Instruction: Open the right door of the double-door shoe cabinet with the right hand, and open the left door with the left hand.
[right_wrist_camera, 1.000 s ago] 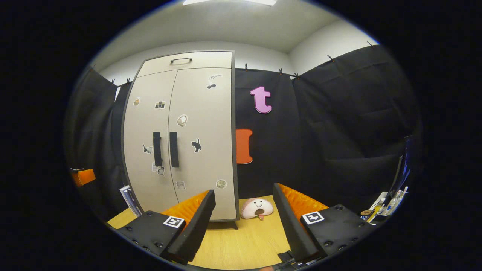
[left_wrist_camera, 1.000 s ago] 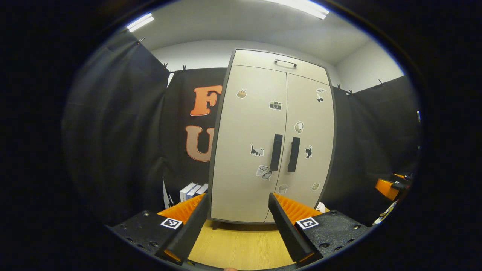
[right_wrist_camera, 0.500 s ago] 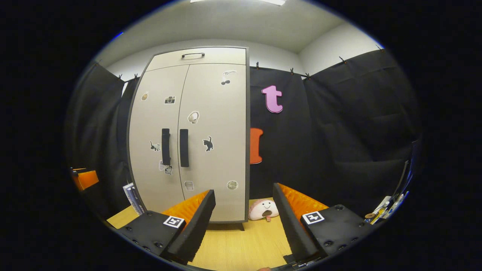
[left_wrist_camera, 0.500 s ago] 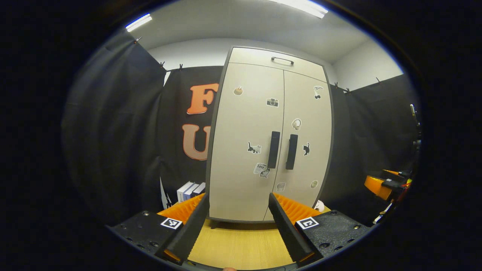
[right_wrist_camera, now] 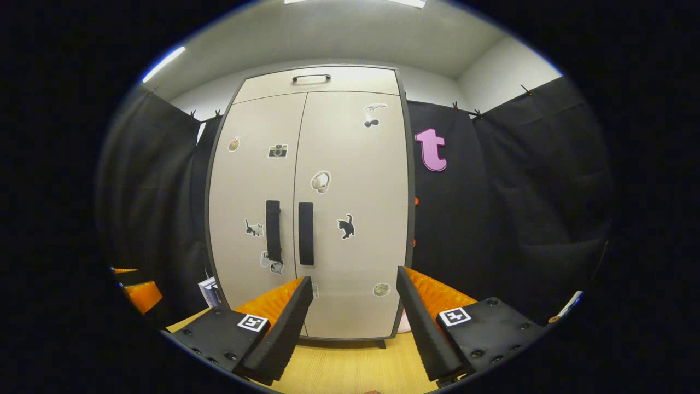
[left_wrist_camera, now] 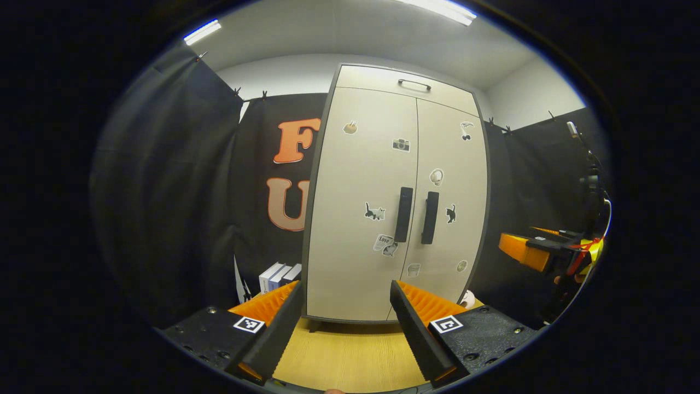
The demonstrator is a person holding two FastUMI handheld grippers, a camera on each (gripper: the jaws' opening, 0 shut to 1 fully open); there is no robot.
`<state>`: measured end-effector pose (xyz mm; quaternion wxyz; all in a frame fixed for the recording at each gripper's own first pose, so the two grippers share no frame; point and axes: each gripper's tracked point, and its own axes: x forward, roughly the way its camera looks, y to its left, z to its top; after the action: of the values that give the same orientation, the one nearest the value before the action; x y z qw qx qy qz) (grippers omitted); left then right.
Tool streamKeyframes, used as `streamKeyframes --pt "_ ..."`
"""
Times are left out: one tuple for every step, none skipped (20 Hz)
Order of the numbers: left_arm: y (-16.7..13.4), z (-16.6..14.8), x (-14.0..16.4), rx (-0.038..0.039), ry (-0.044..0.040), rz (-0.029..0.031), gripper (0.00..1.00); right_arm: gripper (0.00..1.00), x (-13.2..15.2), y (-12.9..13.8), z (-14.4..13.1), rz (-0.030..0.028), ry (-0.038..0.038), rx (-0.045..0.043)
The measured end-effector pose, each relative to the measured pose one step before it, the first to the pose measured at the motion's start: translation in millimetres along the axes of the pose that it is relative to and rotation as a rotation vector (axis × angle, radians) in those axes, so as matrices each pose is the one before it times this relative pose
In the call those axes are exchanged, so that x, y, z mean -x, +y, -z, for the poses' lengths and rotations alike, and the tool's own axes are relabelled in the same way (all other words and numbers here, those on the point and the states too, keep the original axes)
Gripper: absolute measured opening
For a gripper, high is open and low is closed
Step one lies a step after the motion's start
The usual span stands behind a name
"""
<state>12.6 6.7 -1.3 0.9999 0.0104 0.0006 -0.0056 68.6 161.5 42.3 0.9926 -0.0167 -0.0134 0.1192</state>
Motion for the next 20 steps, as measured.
streamKeyframes --pt "-0.01 -0.39 -2.17 -0.00292 -0.00209 0.00261 0.95 0.98 -7.82 7.83 -2.78 -0.01017 -0.00005 -0.00124" --pt "0.06 -0.64 -2.52 -0.00273 -0.00262 0.00129 0.95 0.93 -8.37 5.91 -2.74 -0.00796 0.0002 -0.00016" --pt "-0.62 -0.24 -3.37 -0.00216 -0.00119 0.00205 0.95 0.93 -8.09 5.85 -2.16 -0.00734 0.0022 -0.00008" --pt "0.11 1.36 -2.73 0.00017 -0.00054 0.002 0.95 0.98 -8.4 5.7 -1.89 -0.00798 0.00221 -0.00196" --pt "0.19 1.09 -3.57 0.00126 0.00126 0.00195 0.95 0.98 -8.43 5.66 -1.11 -0.00729 0.0034 -0.00236" --pt "0.83 1.79 -3.2 0.00213 0.00417 -0.00024 0.95 0.98 -9.28 4.76 -1.43 -0.00564 0.00302 -0.001" --pt "0.99 3.39 -2.87 0.00169 0.00453 -0.00117 0.95 0.98 -9.07 4.41 -1.28 -0.00466 0.00217 -0.00082" --pt "1.15 1.91 -3.01 0.00101 0.00593 -0.00103 0.95 0.98 -8.69 4.16 -2.46 -0.00434 -0.00277 -0.00267" --pt "2.19 3.11 -3.42 0.00134 0.00475 -0.00244 0.92 0.98 -10.27 2.73 -2.21 -0.00092 -0.00519 -0.00527" --pt "1.8 1.79 -3.55 0.00154 0.00457 -0.00287 0.95 0.98 -9.82 2.6 -1.76 0.00116 -0.00414 -0.00333" --pt "2.3 2.1 -2.44 0.00171 0.00447 -0.00362 0.95 0.98 -10.3 2.11 -0.82 0.00308 -0.00124 -0.00132" --pt "2.15 0.79 -2.79 0.0031 0.00196 -0.00356 0.95 0.98 -9.39 2.21 -0.9 0.0006 0.00043 -0.00052" --pt "2.75 0.39 -1.97 0.00139 -0.00037 -0.00829 0.95 0.98 -9.97 3.14 -1.05 -0.00094 -0.00175 0.00126" --pt "4.08 -0.29 -2.75 -0.00124 -0.00231 -0.01246 0.95 0.98 -7.91 3.44 -0.66 -0.00572 -0.00253 0.00257" --pt "2.96 0.0 -2.28 -0.00195 -0.00146 -0.00973 0.95 0.98 -9.45 2.76 0.32 -0.00246 -0.00076 0.00351" --pt "3.01 1.76 -2.21 -0.0018 0.00154 -0.00744 0.95 0.98 -7.84 0.89 1.64 0.00381 0.0034 0.00429" --pt "1.2 1.29 -3.0 0.00001 0.0034 -0.00397 0.95 0.98 -8.31 -0.2 2.36 0.00882 0.00472 0.00465" --pt "0.44 0.6 -2.56 0.00225 0.00379 -0.00144 0.95 0.98 -8.08 0.03 2.18 0.00857 0.00361 -0.00121" --pt "1.94 1.59 -2.2 0.00229 0.00384 -0.00247 0.92 0.93 -8.02 1.05 2.3 0.00304 0.00317 -0.00575" --pt "2.39 0.95 -2.15 0.00024 0.00325 -0.00429 0.95 0.97 -6.82 2.03 3.85 -0.00448 0.01009 -0.00824"
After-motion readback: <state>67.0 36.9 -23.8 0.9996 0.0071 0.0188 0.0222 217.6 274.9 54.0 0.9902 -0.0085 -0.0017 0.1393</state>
